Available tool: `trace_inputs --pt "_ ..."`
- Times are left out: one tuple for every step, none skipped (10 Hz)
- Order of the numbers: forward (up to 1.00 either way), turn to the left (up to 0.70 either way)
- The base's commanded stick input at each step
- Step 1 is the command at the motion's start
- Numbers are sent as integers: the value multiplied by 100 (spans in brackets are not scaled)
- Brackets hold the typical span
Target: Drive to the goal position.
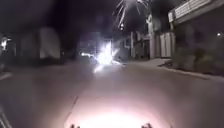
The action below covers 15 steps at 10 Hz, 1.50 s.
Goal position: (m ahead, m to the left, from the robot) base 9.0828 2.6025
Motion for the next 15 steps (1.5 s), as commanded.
trace_inputs --pt "85 -21" --pt "85 -34" --pt "85 -34" --pt "85 -23" --pt "85 0" --pt "85 -6" --pt "85 -34" --pt "85 -34" --pt "85 -19" --pt "85 0" --pt "85 0" --pt "85 0" --pt "85 0" --pt "85 0" --pt "85 0"
